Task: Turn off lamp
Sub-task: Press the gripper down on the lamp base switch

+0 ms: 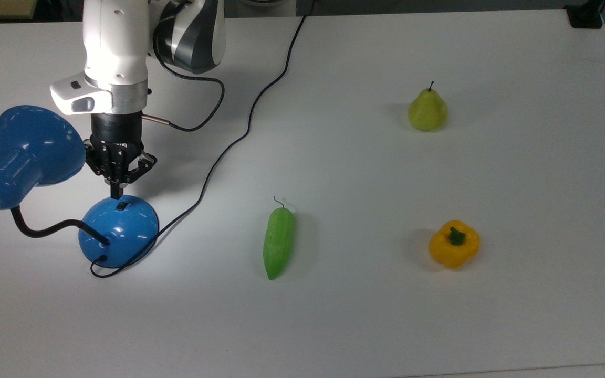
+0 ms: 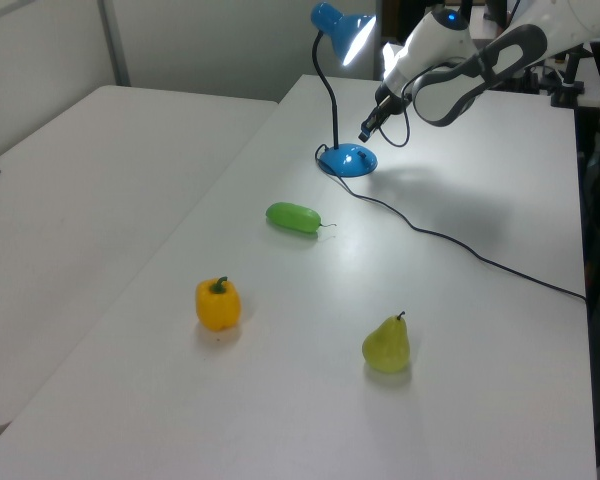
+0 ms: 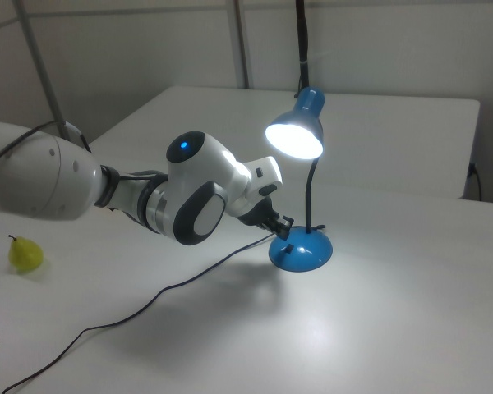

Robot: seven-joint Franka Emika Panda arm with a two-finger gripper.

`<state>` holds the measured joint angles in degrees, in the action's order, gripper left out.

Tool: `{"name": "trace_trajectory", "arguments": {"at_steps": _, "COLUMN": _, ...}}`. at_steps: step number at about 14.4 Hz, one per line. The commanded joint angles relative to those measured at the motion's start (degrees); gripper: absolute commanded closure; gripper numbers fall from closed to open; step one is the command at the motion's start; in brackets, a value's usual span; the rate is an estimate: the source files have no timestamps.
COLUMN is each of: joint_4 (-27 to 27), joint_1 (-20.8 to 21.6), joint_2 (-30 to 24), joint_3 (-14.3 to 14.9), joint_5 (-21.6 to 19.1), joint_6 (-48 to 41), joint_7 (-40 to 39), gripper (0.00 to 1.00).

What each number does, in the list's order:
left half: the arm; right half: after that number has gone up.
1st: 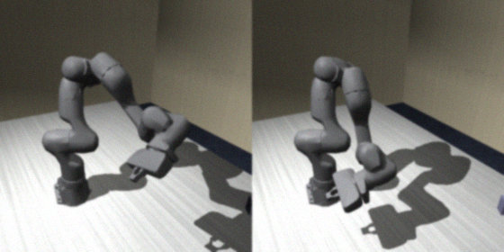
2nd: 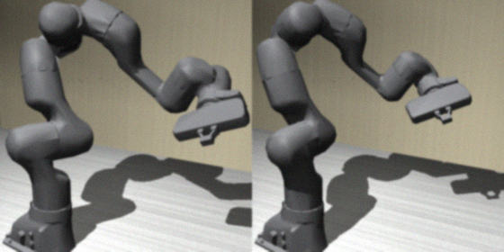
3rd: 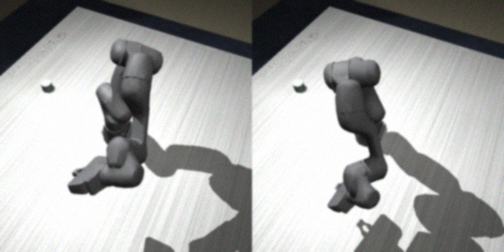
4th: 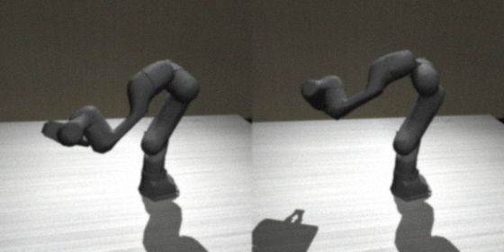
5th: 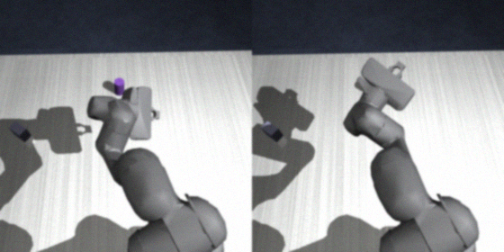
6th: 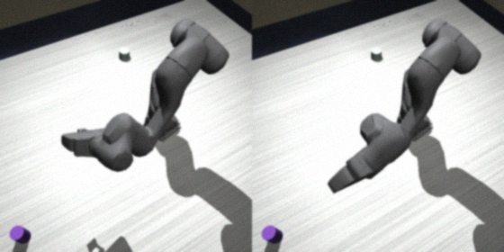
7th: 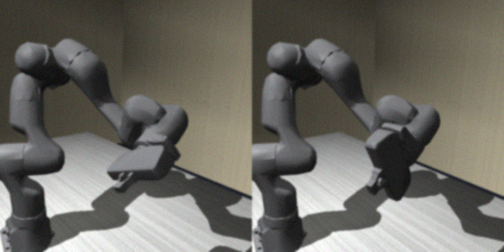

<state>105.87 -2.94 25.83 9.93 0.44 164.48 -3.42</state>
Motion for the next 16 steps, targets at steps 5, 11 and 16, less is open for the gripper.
{"name": "trace_trajectory", "arguments": {"at_steps": 5, "joint_4": -0.23, "joint_1": -0.04, "joint_2": 3.0, "joint_3": 0.36, "joint_5": 3.25, "joint_6": 4.78, "joint_7": -1.07, "gripper": 1.0}}
{"name": "trace_trajectory", "arguments": {"at_steps": 11, "joint_4": -0.32, "joint_1": -0.75, "joint_2": 3.79, "joint_3": 0.36, "joint_5": 3.34, "joint_6": 6.47, "joint_7": -1.15, "gripper": 1.0}}
{"name": "trace_trajectory", "arguments": {"at_steps": 16, "joint_4": -0.41, "joint_1": -0.83, "joint_2": 4.32, "joint_3": 0.36, "joint_5": 3.87, "joint_6": 6.47, "joint_7": -1.07, "gripper": 1.0}}
